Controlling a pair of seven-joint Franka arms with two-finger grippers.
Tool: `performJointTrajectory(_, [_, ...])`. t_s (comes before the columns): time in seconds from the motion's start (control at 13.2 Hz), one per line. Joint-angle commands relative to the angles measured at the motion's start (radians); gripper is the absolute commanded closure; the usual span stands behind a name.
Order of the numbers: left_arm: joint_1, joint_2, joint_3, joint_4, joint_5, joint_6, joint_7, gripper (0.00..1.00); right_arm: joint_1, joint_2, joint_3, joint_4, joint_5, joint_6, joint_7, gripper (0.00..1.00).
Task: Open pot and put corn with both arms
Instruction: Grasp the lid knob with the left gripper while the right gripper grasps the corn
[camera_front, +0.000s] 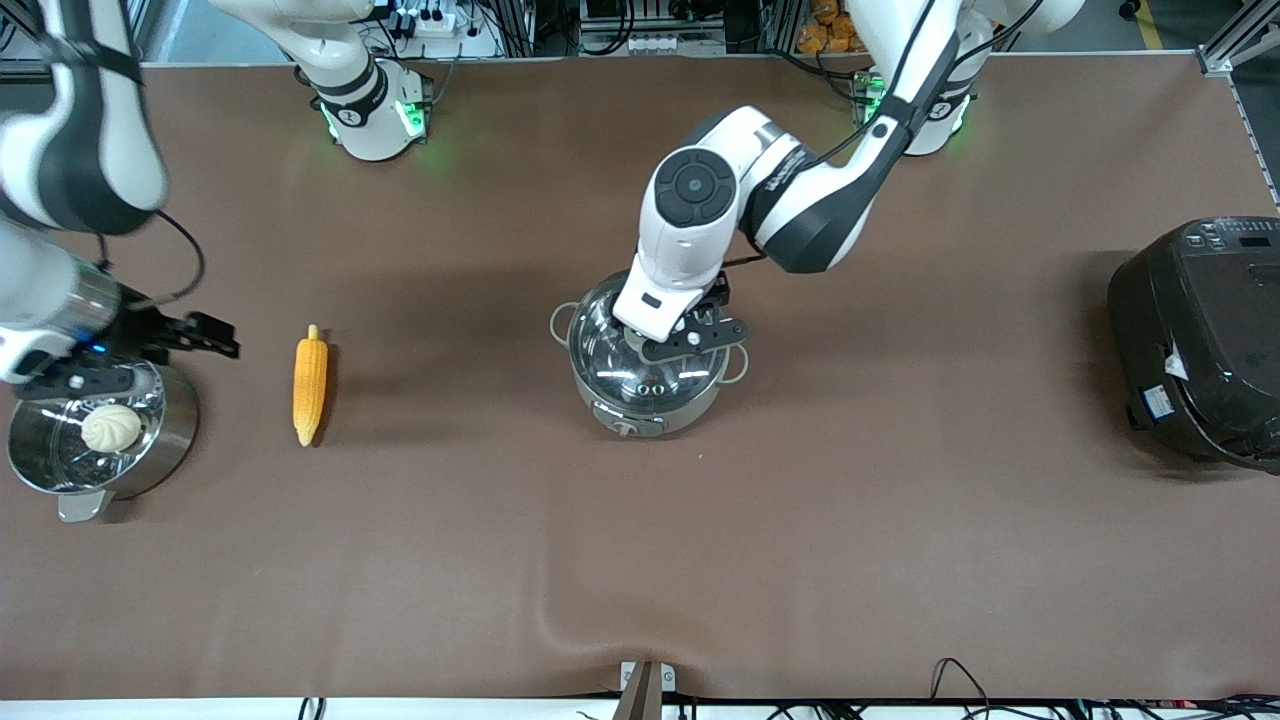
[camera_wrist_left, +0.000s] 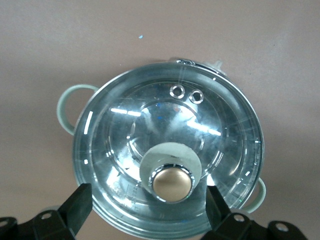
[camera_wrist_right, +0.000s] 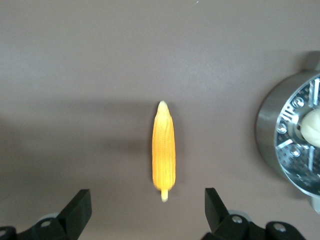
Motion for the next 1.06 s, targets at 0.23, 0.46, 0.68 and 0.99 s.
performJointTrajectory(0.23, [-0.072, 0.057, 0.047, 0.035, 0.022, 0.031, -0.051, 0.01, 0.023, 0.005, 0.006, -0.331, -0.001, 0.411, -0.006, 0.0])
performJointTrajectory(0.46, [-0.075, 0.069, 0.05, 0.035, 0.022, 0.033, -0.051, 0.07, 0.032, 0.025, 0.006, -0.368, 0.002, 0.433, 0.015, 0.0])
performJointTrajectory(0.68, [-0.084, 0.078, 0.055, 0.034, 0.026, 0.038, -0.051, 0.15, 0.031, 0.099, 0.003, -0.367, -0.01, 0.48, 0.018, 0.0])
performJointTrajectory(0.99, [-0.084, 0.078, 0.053, 0.034, 0.031, 0.039, -0.052, 0.4, 0.008, 0.217, 0.001, -0.364, -0.01, 0.635, 0.02, 0.0])
